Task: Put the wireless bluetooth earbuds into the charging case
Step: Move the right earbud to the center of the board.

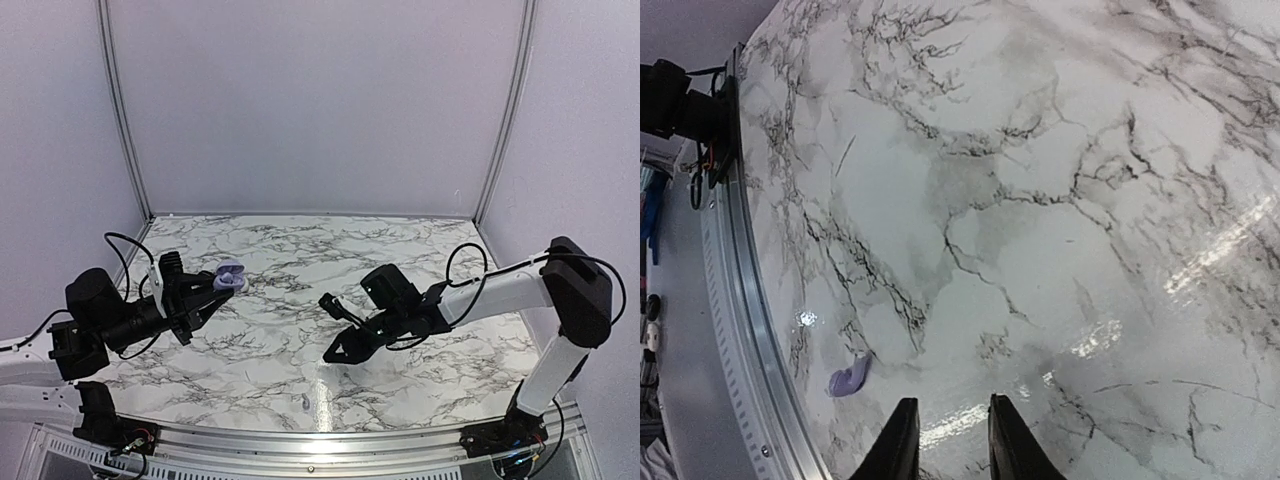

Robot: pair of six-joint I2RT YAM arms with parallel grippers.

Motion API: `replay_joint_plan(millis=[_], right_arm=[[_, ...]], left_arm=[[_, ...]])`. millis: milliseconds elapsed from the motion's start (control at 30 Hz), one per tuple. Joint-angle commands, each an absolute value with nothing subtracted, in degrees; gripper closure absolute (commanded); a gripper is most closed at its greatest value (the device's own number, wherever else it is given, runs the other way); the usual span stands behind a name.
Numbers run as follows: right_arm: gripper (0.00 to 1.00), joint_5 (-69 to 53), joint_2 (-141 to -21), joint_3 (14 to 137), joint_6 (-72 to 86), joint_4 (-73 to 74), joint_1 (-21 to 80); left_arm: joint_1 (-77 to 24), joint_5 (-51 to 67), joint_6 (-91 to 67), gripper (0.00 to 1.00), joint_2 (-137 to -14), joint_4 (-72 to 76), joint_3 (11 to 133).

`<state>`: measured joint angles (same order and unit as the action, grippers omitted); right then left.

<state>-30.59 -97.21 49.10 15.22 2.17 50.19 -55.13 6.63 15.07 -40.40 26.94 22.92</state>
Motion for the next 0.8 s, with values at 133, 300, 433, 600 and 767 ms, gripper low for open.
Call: replay_joint_plan(millis=[133,300,433,600,767], right_arm=[[0.65,-22.88,-91.08,54.43,3.08,9.14,54.22],[0.52,-18.3,-92.38,57.42,0.47,17.44,61.53],[0.47,-16.42,-91.81,54.32,-4.65,14.36,64.24],[0.44,-9.09,-93.07,53.88,-14.93,11.68,65.91],[0.44,-9.09,-93.42,53.28,-19.09,8.09,65.92]], left_arm=[[-55.37,1.79,10.29,1.0,-39.34,30.41,22.33],[-55.28,0.35,7.95,1.0,-38.28,30.5,21.64],[-55.28,-0.91,7.24,1.0,-37.67,30.57,20.8],[-55.28,9.96,8.72,1.0,-36.8,30.56,20.19],[-55.28,24.94,15.17,1.0,-37.11,26.64,21.62]])
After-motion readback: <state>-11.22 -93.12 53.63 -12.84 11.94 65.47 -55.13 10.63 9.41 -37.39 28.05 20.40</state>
